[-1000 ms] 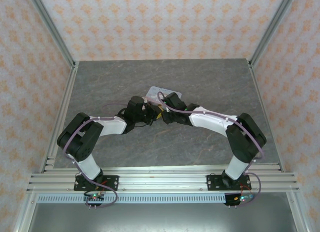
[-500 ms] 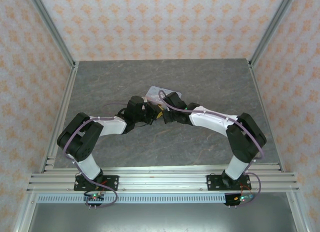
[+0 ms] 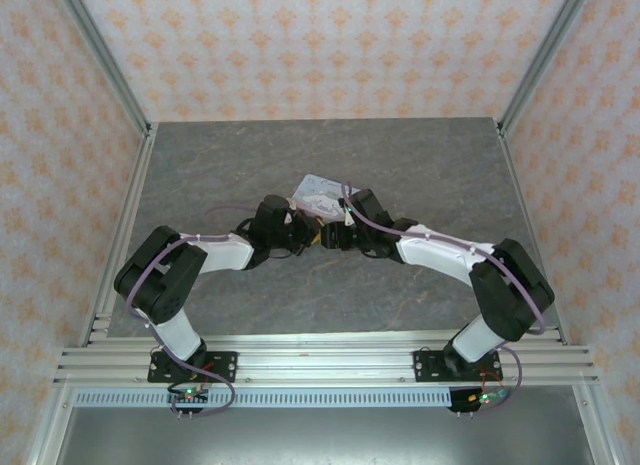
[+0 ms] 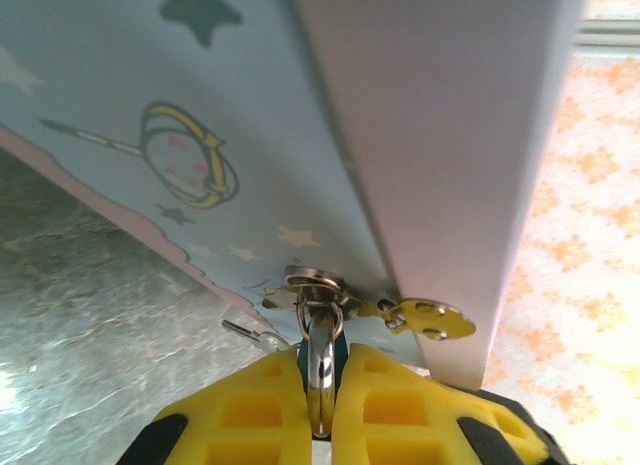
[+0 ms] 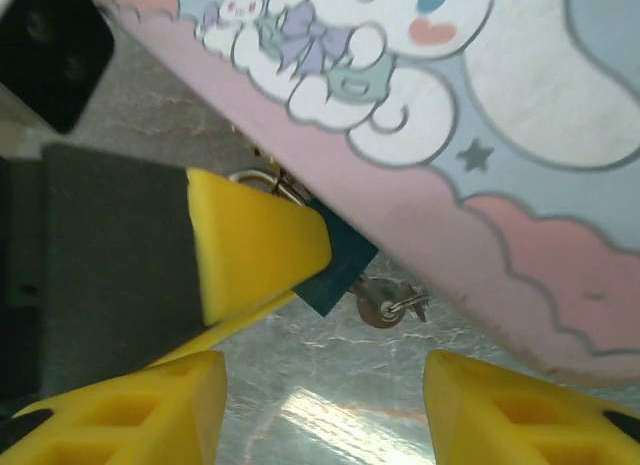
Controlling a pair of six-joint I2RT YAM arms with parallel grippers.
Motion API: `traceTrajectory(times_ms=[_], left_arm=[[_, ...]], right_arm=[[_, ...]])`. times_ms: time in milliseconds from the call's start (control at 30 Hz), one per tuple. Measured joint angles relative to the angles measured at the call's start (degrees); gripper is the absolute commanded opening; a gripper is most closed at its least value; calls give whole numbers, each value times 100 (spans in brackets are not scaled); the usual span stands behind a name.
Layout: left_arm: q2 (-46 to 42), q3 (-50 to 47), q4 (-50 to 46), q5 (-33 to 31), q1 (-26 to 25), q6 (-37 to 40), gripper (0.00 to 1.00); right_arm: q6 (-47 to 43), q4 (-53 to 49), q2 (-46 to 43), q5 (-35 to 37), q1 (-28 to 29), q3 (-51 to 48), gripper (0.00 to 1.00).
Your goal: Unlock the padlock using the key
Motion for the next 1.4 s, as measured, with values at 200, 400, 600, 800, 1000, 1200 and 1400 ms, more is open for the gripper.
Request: traceTrajectory(times_ms=[200,400,600,800,1000,1200,1400], left_arm=[[0,-74,-334,-109,-48,354,0],[-2,-153,-463,-286,-57,533,22],[-210,-365,-627,-378,-59,597,47],[-824,-431,-946,-293,-192,713,72],[-1458,-328,-1513,-398,-81,946,85],[-1558,140,-2074,-501,374,1217,89],[-1161,981,-2573,-501,804,1665,89]], right_arm=[[817,772,74,-149,4,-505,57],[1285,1209,240,-151,17,-673,57],[1582,1541,376,42,-101,-671,57],[1812,1976,730,140,-415,-426,56],[1878,2122,962,61,-817,61,55],[1856,2326,966,-199,-977,105,51],[1963,2719,1021,-382,-859,-455,43]])
